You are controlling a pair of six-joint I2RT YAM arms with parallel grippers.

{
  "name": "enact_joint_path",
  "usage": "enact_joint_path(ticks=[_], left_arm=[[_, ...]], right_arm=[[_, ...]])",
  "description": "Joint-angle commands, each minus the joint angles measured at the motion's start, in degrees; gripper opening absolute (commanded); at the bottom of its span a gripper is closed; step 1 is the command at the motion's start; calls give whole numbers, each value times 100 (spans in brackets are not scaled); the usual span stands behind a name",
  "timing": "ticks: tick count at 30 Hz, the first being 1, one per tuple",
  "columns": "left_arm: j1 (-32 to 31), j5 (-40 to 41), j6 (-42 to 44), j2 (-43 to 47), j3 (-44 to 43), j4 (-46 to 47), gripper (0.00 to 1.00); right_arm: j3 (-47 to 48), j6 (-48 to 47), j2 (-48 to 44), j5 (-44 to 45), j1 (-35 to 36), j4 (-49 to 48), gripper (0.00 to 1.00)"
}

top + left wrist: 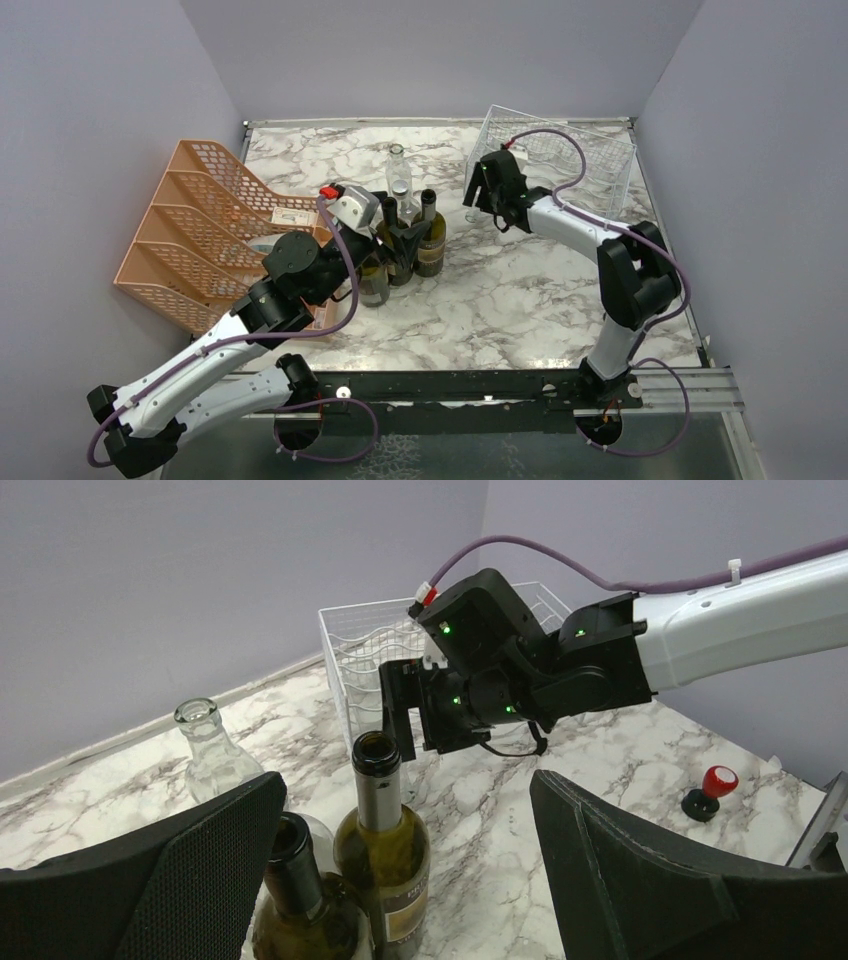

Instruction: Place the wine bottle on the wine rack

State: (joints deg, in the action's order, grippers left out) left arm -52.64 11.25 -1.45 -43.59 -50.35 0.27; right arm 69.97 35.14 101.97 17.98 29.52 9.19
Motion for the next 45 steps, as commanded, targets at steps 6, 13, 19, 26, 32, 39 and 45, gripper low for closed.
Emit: enact_joint_path(ticks=[6,13,19,26,32,39,45], left_arm=[[-18,-34,-79,-168,-448,-106,99],[-18,-115,-110,-262,-573,-183,99],[-18,-438,-113,-286,-817,-244,99],[-18,-448,-121,-281,-872,-334,99],[-18,-392,-119,-253,-880,-383,99],[-18,-194,-35,-162,-911,-435,99],[-18,116,33,-29,-934,-575,99]], right_arm=[[176,397,669,-448,13,29,56],[294,584,877,174,40,5,28],[401,1020,944,613,37,25,24],[823,1077,1281,692,38,57,26],[956,1030,1299,627,37,272,54],[551,719,498,187,36,387,74],[178,-227,-449,-864,36,694,76]])
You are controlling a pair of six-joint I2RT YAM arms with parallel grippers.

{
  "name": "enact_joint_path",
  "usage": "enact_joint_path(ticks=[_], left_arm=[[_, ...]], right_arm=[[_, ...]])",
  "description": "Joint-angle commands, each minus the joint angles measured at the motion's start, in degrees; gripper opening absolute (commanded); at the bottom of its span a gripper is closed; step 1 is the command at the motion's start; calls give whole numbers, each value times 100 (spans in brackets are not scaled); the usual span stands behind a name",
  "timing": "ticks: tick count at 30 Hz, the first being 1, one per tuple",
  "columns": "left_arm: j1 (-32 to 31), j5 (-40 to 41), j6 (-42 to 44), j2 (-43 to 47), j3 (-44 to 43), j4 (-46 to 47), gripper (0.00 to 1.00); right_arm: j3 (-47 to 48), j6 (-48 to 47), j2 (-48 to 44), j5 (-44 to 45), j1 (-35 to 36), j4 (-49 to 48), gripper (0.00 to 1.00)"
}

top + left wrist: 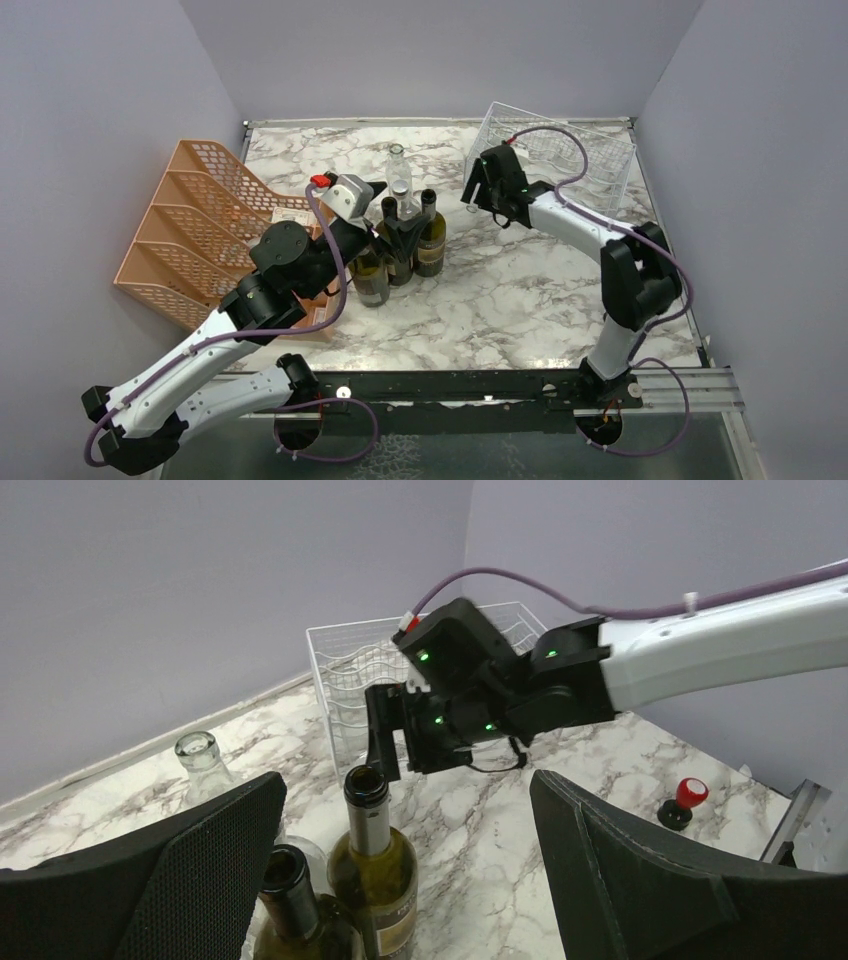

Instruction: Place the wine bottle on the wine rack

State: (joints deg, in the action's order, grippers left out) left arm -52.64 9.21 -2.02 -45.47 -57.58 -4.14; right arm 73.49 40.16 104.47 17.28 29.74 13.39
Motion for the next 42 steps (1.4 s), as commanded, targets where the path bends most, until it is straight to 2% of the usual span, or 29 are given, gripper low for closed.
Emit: enact_joint_path(ticks=[1,6,13,17,22,27,36,42], left_arm=[[-18,357,94,185,-205,-150,99],[-18,560,140,346,-166,-316,99],[-18,746,107,531,-98,-468,99],[-23,749,24,595,-88,-493,99],[-22,686,-66,640,-87,-530,99],[-23,676,-99,655,-106,-601,99],[-18,713,-17,565,-51,-564,99],[-18,717,44,433,-78,-548,99]], right_arm=[[-241,-870,-872,-971,15,349,76],[-803,-1889,-1975,-2015,16,280,74],[-1198,-3250,-3169,-4415,38,81,69],[-1300,-3397,-3491,-5194,88,-460,70],[-1157,-3302,-3375,-5355,185,-1140,72],[-847,-3786,-3040,-5252,409,-1216,73],[-520,-4050,-2426,-5220,589,-1647,73],[-304,-4265,-2049,-5316,634,-1770,68]])
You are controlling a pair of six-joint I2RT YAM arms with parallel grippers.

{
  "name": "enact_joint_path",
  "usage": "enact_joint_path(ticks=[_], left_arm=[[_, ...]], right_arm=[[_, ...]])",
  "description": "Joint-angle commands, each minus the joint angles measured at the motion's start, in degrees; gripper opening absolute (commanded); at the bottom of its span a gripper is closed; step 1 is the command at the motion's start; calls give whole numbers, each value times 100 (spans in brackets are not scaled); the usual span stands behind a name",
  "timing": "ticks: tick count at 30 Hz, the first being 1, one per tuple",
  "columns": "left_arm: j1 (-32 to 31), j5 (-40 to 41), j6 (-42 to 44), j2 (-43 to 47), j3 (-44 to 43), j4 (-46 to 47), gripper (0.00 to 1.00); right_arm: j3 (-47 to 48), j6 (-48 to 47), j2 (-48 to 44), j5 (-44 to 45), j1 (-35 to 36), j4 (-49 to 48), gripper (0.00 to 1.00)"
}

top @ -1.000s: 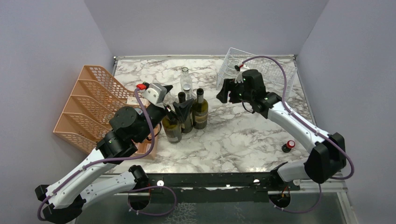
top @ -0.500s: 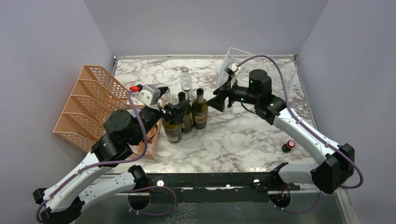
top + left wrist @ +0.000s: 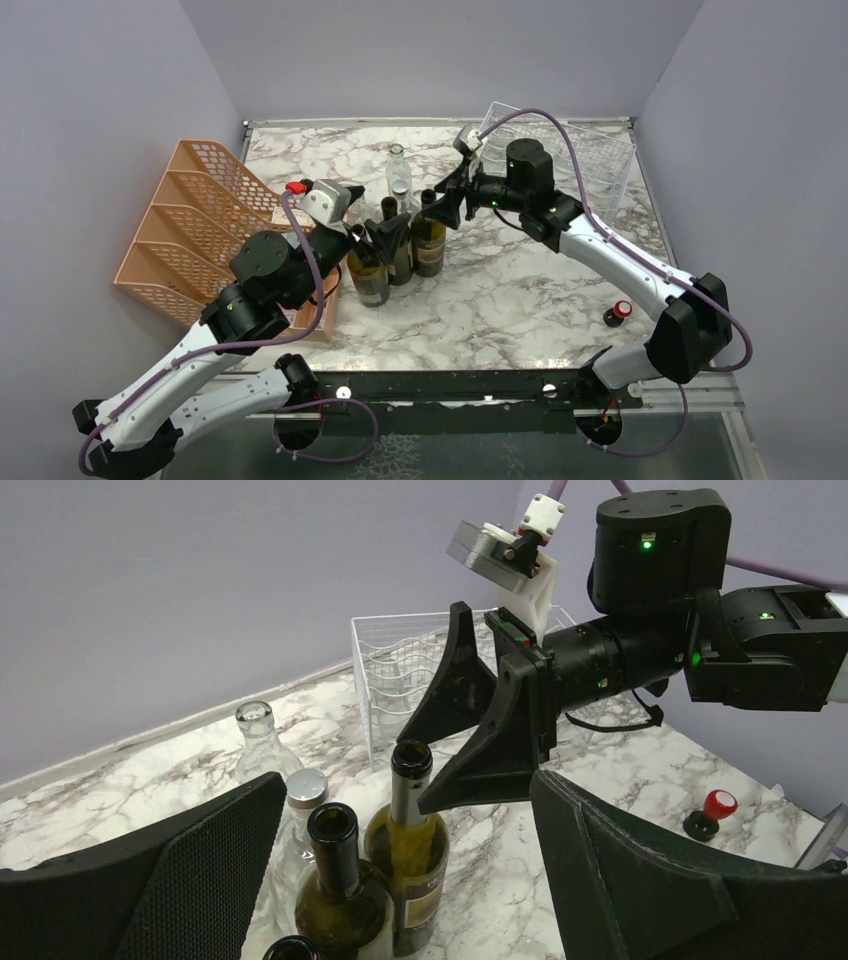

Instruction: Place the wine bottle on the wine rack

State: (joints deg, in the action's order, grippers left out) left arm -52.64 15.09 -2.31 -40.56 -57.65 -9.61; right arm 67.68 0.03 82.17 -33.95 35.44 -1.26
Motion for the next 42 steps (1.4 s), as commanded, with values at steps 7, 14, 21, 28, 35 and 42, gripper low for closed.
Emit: enact_joint_path(ticks=[7,14,21,28,35,42], left_arm=[[-18,143,87,-101,-44,43,99],[-18,114,100,-200,-55,59,99],[-23,-230,116,-386,-33,62,99],[-18,-1289,310,-555,303,436,99],[-18,-2499,220,-1251,570,876,99],[-18,-2966,355,-1770,1632,2439,99]], right_arm=[[210,-428,237,-309,85,-461,46],[32,-601,-47,-180,92,-567,20],[-297,-573,-760,269,90,-499,8],[-859,-12,-1871,1151,95,-360,1],[-1051,727,-2916,2300,93,164,1],[-859,1397,-3507,2782,94,927,1]])
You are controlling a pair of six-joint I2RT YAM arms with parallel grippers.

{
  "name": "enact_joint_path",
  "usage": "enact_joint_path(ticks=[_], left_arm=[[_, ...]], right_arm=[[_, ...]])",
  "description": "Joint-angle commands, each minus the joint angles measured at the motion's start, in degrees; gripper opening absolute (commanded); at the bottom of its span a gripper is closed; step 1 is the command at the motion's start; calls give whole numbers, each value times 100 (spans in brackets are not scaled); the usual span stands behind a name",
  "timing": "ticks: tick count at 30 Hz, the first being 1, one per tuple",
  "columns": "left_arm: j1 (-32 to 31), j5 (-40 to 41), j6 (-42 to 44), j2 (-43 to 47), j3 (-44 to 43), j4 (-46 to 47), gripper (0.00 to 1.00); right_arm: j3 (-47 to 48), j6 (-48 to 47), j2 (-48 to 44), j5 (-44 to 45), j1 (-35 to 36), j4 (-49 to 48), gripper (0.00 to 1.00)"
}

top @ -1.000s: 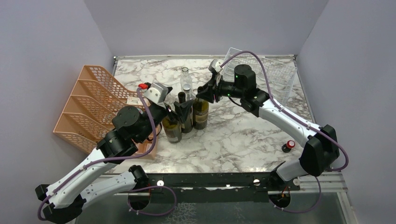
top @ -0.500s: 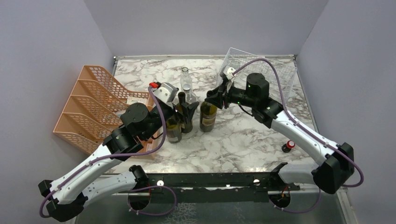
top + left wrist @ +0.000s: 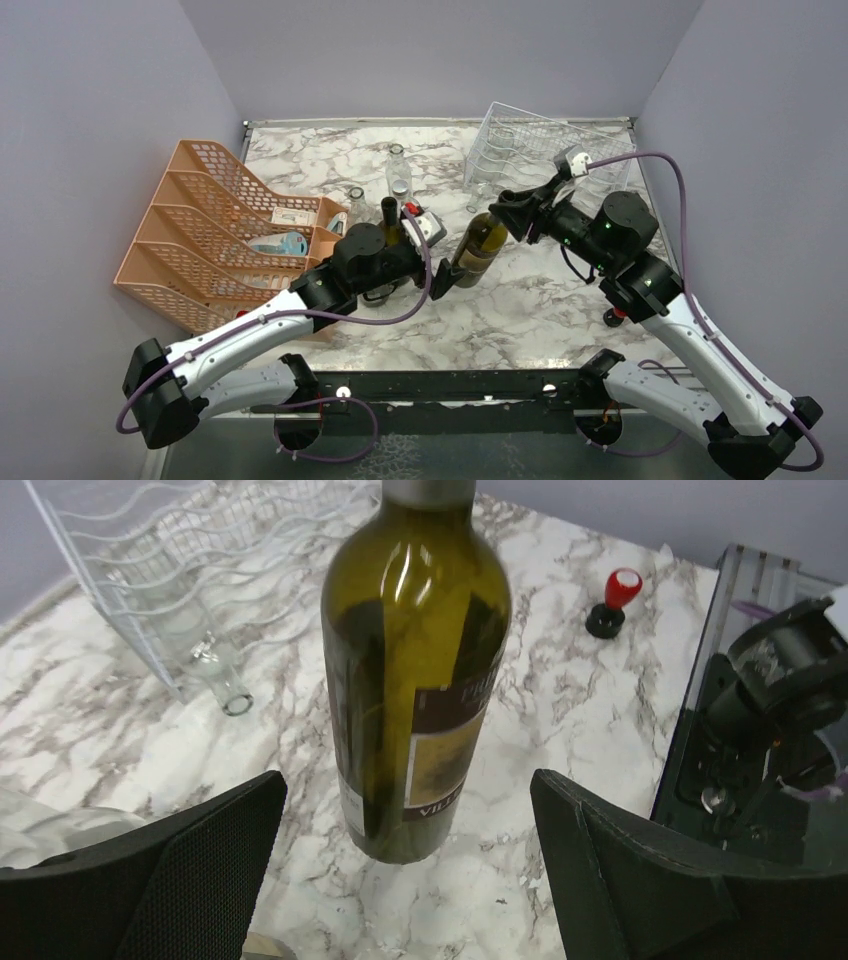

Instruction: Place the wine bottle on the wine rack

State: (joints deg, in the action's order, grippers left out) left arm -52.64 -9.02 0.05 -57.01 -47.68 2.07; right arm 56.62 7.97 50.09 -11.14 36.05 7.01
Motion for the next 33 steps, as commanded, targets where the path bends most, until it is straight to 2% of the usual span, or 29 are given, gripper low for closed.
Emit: enact_joint_path(ticks=[1,3,9,17,22,28,33], left_arm=[[-18,-672,144,-182,803,1471,99],[-20,-1080,195,-318,1035,1835,99],[-18,-1596,-10,-816,1131,2554,99],[-18,-1688,-248,-1434,1082,3352,99],[-19,-1508,-72,-1618,1198,3855,98],[-18,-1453,332,-1777,1516,4610,90],[-18,-1576,476,-1985,1517,4974,91]], right_arm=[[286,690,-350,510,31,207,1],[376,853,-437,526,28,348,1],[522,919,-595,393,28,460,1],[555,798,-701,-87,33,267,1],[460,763,-817,-456,33,23,1],[318,787,-1010,-689,33,-169,1],[199,845,-1098,-867,33,-218,1]])
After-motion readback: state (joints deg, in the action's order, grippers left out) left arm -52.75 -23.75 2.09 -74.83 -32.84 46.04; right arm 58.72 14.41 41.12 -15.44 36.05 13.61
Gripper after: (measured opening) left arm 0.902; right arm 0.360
